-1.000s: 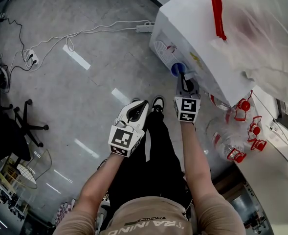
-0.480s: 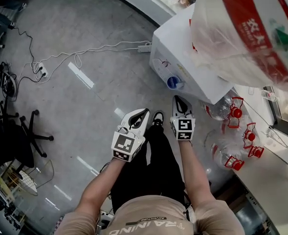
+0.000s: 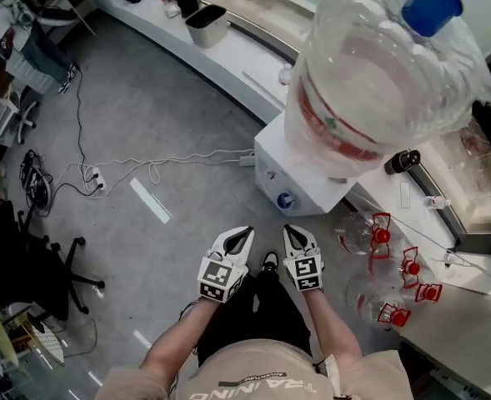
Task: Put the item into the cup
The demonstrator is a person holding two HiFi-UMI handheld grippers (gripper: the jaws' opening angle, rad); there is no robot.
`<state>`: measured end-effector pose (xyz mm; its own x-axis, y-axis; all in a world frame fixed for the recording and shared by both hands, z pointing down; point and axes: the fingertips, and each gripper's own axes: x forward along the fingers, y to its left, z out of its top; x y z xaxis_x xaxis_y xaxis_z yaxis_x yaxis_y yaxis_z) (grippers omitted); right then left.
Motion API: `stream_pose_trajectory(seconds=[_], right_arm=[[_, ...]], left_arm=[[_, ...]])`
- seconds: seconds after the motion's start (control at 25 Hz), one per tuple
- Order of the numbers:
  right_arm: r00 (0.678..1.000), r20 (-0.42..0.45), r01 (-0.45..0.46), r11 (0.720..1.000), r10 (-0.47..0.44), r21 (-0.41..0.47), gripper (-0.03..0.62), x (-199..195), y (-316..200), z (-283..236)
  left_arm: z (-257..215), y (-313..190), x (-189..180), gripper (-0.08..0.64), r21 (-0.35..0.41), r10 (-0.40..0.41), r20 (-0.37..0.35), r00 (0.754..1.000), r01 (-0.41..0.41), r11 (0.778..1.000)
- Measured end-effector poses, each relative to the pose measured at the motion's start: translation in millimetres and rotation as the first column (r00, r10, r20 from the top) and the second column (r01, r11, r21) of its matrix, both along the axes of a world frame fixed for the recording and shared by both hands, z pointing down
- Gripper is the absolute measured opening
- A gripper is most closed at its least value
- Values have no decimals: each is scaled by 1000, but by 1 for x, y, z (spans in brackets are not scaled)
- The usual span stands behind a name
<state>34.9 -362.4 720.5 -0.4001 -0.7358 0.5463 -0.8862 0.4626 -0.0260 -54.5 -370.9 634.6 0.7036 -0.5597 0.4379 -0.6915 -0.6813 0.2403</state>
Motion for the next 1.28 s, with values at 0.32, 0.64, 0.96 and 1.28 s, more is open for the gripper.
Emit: stream_pose_trajectory(seconds=[0.32, 0.64, 0.96, 1.28], right_arm=[[991, -109, 90, 987, -76, 134, 12, 5, 8, -94], [987, -102, 146, 967, -127, 209, 11, 3, 14, -158], [993, 99, 35, 969, -60, 243, 12, 3, 7, -235], [989, 108, 57, 927, -104, 371, 11, 2, -21, -304]], left_arm=[[-63, -3, -13, 8, 74, -25, 22, 999, 23, 997], [-98, 7, -11, 8, 118, -39, 25, 999, 36, 992], [-160, -4, -22, 8, 264, -82, -4, 997, 80, 961], [-250, -36, -37, 8, 421, -141, -110, 984, 174, 890]])
